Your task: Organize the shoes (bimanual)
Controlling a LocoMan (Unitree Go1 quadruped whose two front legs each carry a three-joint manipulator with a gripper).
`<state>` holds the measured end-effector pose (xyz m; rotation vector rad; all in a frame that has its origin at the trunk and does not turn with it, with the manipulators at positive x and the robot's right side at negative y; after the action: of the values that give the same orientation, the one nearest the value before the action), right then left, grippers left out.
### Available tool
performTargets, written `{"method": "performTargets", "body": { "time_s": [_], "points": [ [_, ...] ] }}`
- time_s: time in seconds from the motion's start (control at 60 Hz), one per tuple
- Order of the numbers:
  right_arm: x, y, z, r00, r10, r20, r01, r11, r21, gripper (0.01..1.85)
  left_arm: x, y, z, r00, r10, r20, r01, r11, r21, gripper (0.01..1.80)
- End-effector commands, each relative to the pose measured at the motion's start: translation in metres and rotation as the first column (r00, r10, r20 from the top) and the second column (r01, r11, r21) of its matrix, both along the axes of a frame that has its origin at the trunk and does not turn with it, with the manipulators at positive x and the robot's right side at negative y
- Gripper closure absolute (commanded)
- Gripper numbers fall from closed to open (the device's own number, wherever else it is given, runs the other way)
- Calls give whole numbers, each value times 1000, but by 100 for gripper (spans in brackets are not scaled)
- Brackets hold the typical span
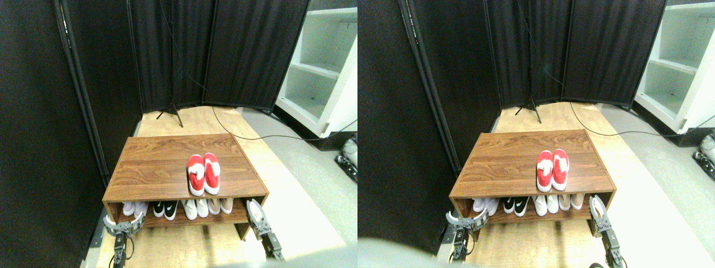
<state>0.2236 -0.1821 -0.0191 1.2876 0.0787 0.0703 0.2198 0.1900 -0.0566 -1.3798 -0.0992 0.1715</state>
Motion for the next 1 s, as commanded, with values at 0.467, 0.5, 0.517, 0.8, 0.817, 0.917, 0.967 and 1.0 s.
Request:
{"method": "performTargets", "body": {
  "time_s": [0.467,0.5,0.517,0.8,0.817,0.917,0.967,1.0],
  "points": [
    [2,-1,6,999,2,44,-1,1000,-5,185,2,-10,15,994,76,84,-75,997,-22,110],
    [2,-1,6,999,4,43,-4,1000,10,185,2,-11,16,994,72,85,-70,997,-21,110],
    [2,-1,6,999,4,43,-5,1000,13,185,2,-11,16,994,70,85,-68,997,-20,110],
    [0,-1,7,999,4,41,-4,1000,4,185,0,-9,15,998,-17,57,17,1000,-16,84],
    [0,-1,7,999,8,37,-9,1000,26,185,1,-8,13,997,-82,13,82,997,-10,45],
    [0,-1,7,999,14,44,-14,1000,1,185,4,-9,11,996,-85,15,85,996,3,18],
    [0,-1,8,999,8,34,-9,999,37,185,4,-10,10,998,-53,38,54,999,-10,38],
    [-1,0,8,999,7,35,-8,999,37,185,4,-10,10,998,-47,42,47,999,-14,43]
  ]
}}
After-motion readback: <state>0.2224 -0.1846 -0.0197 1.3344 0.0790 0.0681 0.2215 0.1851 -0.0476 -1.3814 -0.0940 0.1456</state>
